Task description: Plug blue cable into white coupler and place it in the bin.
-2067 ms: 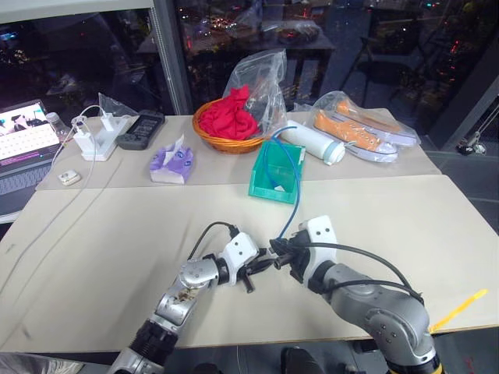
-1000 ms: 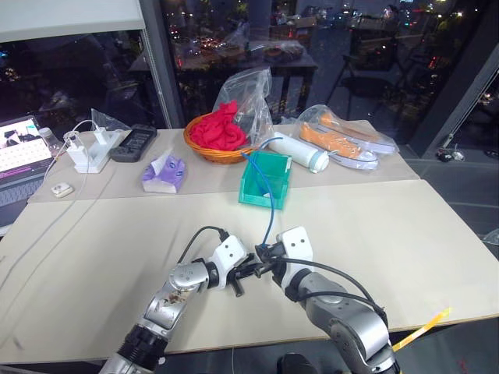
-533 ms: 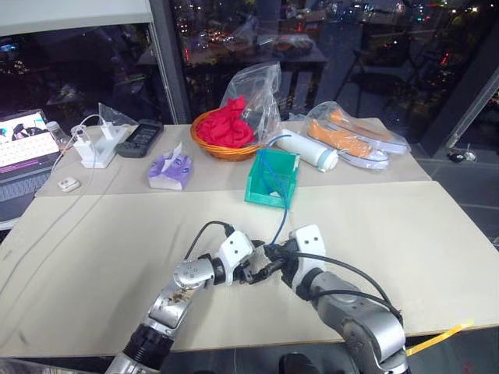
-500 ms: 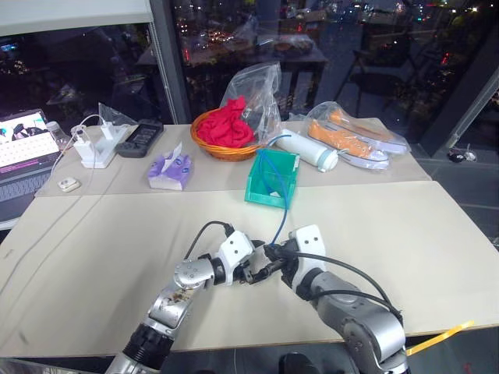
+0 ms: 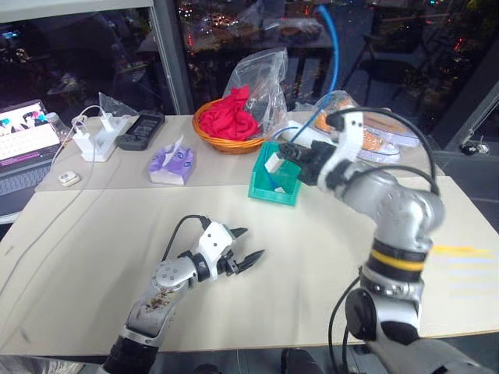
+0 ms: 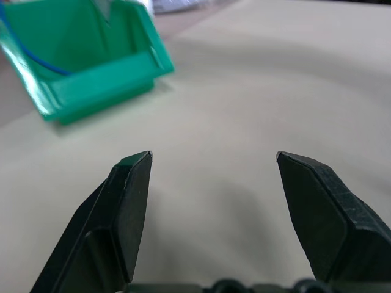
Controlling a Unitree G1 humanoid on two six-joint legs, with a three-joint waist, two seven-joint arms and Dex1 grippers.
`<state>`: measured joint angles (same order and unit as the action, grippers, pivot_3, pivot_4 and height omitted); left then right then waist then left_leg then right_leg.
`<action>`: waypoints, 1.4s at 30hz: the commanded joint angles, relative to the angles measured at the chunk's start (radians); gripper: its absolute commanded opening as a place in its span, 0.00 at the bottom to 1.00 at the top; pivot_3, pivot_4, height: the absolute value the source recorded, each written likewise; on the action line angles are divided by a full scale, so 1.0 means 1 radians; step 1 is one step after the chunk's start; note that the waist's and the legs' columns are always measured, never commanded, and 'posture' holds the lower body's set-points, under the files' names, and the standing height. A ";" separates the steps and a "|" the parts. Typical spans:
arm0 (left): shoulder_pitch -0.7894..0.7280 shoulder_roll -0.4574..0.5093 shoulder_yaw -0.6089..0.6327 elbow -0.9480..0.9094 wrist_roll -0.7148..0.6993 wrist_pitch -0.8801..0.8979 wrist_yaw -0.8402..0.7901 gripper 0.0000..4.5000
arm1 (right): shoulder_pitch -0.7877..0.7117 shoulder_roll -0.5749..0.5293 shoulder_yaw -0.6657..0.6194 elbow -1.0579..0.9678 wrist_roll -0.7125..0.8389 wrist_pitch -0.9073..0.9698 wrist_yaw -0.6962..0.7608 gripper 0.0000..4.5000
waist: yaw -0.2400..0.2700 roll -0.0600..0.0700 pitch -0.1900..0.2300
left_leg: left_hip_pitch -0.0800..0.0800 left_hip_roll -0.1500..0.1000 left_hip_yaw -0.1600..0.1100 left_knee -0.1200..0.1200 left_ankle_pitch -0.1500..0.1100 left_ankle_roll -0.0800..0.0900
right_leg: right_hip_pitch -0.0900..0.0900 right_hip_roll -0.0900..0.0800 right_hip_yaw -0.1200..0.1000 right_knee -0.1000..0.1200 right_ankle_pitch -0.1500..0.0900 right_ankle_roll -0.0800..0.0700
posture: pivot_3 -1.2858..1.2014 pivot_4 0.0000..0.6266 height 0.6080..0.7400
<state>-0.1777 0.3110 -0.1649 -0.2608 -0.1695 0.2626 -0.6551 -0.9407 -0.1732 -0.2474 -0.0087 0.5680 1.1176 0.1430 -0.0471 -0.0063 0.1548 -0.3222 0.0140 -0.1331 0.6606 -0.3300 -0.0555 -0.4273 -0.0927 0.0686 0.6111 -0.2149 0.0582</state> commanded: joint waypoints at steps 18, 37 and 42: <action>-0.004 -0.021 0.091 -0.124 -0.035 -0.013 0.122 0.80 | -0.099 -0.028 0.039 0.248 -0.116 -0.219 0.068 0.54 | -0.023 0.000 0.000 | -0.014 -0.001 0.002 0.002 0.004 -0.007 | -0.013 -0.002 0.000 0.004 0.002 0.002 | 0.52 0.24 0.87; 0.022 -0.088 0.376 -0.149 -0.005 0.140 0.499 0.80 | 0.506 -0.136 0.276 -0.473 -0.391 -0.232 -0.176 0.99 | -0.022 -0.002 0.000 | -0.014 -0.001 0.005 0.005 0.004 -0.007 | -0.015 -0.003 0.002 0.004 0.003 0.003 | 0.52 0.24 0.87; 0.038 -0.143 0.462 -0.117 -0.024 0.147 0.599 0.80 | 0.539 -0.068 0.256 -0.413 -0.425 -0.299 -0.202 0.99 | -0.013 -0.002 0.000 | -0.012 -0.002 0.003 0.009 0.005 -0.009 | -0.010 -0.002 0.002 0.001 0.011 0.003 | 0.52 0.24 0.87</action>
<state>-0.1438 0.1726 0.2759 -0.3737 -0.1874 0.4169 -0.0832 -0.4039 -0.2475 0.0383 -0.4190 0.1671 0.8653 -0.0469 -0.0599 -0.0081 0.1544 -0.3346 0.0125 -0.1299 0.6702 -0.3251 -0.0641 -0.4371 -0.0946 0.0702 0.6118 -0.2040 0.0618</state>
